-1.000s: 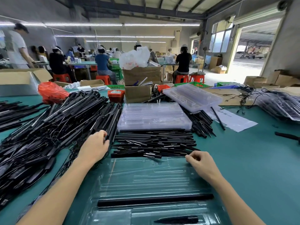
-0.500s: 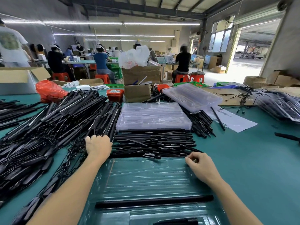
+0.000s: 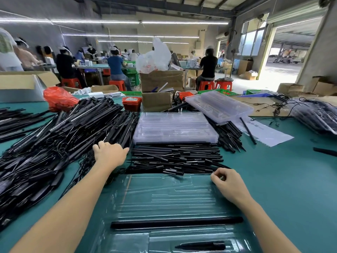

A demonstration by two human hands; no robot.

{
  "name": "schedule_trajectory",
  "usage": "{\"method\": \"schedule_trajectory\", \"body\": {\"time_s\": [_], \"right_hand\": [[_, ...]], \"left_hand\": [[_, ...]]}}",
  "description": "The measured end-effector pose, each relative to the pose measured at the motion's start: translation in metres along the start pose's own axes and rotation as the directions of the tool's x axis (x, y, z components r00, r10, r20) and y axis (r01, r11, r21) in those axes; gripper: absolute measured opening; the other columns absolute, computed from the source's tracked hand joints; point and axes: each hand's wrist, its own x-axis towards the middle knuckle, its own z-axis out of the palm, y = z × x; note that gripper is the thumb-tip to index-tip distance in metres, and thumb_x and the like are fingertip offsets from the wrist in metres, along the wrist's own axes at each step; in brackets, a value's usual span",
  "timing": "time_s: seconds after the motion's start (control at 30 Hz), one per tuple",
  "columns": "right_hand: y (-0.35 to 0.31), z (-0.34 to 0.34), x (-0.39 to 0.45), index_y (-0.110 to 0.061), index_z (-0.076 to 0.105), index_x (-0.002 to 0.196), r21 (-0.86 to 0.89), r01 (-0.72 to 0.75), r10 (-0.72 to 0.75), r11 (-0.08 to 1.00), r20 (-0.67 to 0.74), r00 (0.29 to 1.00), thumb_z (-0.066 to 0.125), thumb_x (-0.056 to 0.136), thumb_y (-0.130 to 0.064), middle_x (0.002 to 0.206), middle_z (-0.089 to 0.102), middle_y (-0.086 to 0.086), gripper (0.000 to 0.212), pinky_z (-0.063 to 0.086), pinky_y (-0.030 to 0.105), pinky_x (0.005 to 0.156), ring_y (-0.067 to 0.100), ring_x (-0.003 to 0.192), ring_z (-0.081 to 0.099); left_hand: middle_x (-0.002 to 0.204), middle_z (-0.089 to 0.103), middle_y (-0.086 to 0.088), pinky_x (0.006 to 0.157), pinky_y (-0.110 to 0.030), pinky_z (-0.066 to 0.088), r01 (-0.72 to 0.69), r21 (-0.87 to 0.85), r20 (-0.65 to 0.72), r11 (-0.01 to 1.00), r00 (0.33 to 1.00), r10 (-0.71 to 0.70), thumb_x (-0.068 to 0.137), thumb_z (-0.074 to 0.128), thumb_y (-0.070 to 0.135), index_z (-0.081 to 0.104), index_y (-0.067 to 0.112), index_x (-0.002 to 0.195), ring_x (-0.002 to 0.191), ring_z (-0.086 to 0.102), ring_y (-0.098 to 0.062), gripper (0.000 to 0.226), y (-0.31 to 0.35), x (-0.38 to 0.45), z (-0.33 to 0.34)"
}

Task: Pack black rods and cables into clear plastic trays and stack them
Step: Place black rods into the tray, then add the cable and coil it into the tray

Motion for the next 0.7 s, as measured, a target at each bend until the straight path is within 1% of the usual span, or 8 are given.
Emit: {"method": "schedule_trajectory", "body": {"time_s": [0.07,0.17,0.33,0.4,0.5,0.57,0.63,0.7], "right_hand": [[-0.001,-0.001,-0.001,-0.02,0.067,0.065,-0.014,0.009,-0.009,1.0,-0.004,1.0,0.065,0.091,-0.019,0.057,0.065,-0.004,0.026,0.045,0.025,0.056,0.005,0.05,0.053],[-0.002,-0.001,0.0,-0.02,0.067,0.066,-0.019,0.011,-0.011,1.0,0.0,1.0,0.064,0.091,-0.019,0.058,0.066,-0.001,0.025,0.046,0.026,0.056,0.005,0.049,0.052],[-0.002,-0.002,0.0,-0.019,0.067,0.065,-0.015,0.01,-0.01,1.0,-0.003,1.0,0.064,0.092,-0.018,0.058,0.065,-0.002,0.027,0.043,0.02,0.053,0.003,0.048,0.051],[-0.003,-0.002,0.0,-0.018,0.068,0.065,-0.004,0.009,-0.009,1.0,-0.004,1.0,0.065,0.092,-0.018,0.056,0.064,-0.004,0.027,0.041,0.016,0.05,0.003,0.047,0.051],[-0.004,-0.002,-0.001,-0.018,0.067,0.065,-0.001,0.005,-0.005,1.0,0.0,1.0,0.065,0.092,-0.018,0.053,0.061,-0.007,0.027,0.041,0.018,0.051,0.002,0.047,0.05],[-0.005,-0.002,-0.001,-0.018,0.067,0.066,-0.012,0.001,-0.001,1.0,-0.004,1.0,0.065,0.092,-0.019,0.055,0.062,-0.006,0.027,0.044,0.023,0.054,0.003,0.047,0.05],[-0.005,-0.002,-0.001,-0.018,0.068,0.066,-0.01,0.003,-0.003,1.0,-0.008,1.0,0.065,0.092,-0.019,0.057,0.064,-0.004,0.026,0.044,0.023,0.054,0.004,0.048,0.05],[-0.005,-0.002,-0.001,-0.019,0.068,0.067,-0.004,-0.001,0.001,1.0,-0.008,1.0,0.065,0.092,-0.019,0.055,0.063,-0.005,0.026,0.043,0.02,0.052,0.003,0.046,0.049]], "left_hand": [[0.141,0.05,-0.014,0.107,-0.046,0.026,0.045,-0.075,0.034,0.996,0.999,-0.042,0.103,0.031,0.058,0.061,0.016,0.125,0.132,0.036,-0.032,0.056,-0.002,0.002,-0.002],[0.144,0.044,-0.017,0.108,-0.049,0.025,0.102,-0.231,0.006,0.968,0.995,-0.104,0.104,0.031,0.053,0.061,0.01,0.126,0.134,0.031,-0.035,0.057,-0.008,0.0,-0.003],[0.138,0.046,-0.019,0.107,-0.053,0.023,0.087,-0.292,-0.104,0.952,0.987,-0.122,0.105,0.034,0.049,0.069,0.008,0.109,0.131,0.03,-0.038,0.054,-0.019,-0.021,0.005],[0.133,0.049,-0.019,0.107,-0.054,0.021,0.066,-0.393,-0.137,0.917,0.982,-0.13,0.105,0.031,0.048,0.07,0.007,0.102,0.13,0.031,-0.038,0.057,-0.02,-0.03,0.007],[0.108,0.055,-0.016,0.099,-0.052,0.029,-0.043,-0.613,-0.226,0.789,0.966,-0.123,0.106,0.03,0.045,0.065,0.003,0.082,0.119,0.039,-0.037,0.059,-0.021,-0.041,0.005],[0.09,0.051,-0.011,0.088,-0.049,0.035,-0.196,-0.739,-0.319,0.644,0.944,-0.079,0.107,0.034,0.039,0.049,0.008,0.064,0.105,0.045,-0.037,0.055,-0.021,-0.048,0.002],[0.084,0.048,-0.006,0.08,-0.05,0.041,-0.336,-0.757,-0.419,0.56,0.908,-0.022,0.107,0.038,0.032,0.041,0.014,0.061,0.094,0.049,-0.038,0.05,-0.021,-0.052,0.0],[0.091,0.048,-0.005,0.085,-0.051,0.043,-0.416,-0.72,-0.487,0.556,0.873,0.022,0.106,0.041,0.029,0.045,0.014,0.065,0.096,0.044,-0.031,0.044,-0.022,-0.051,-0.001]]}}
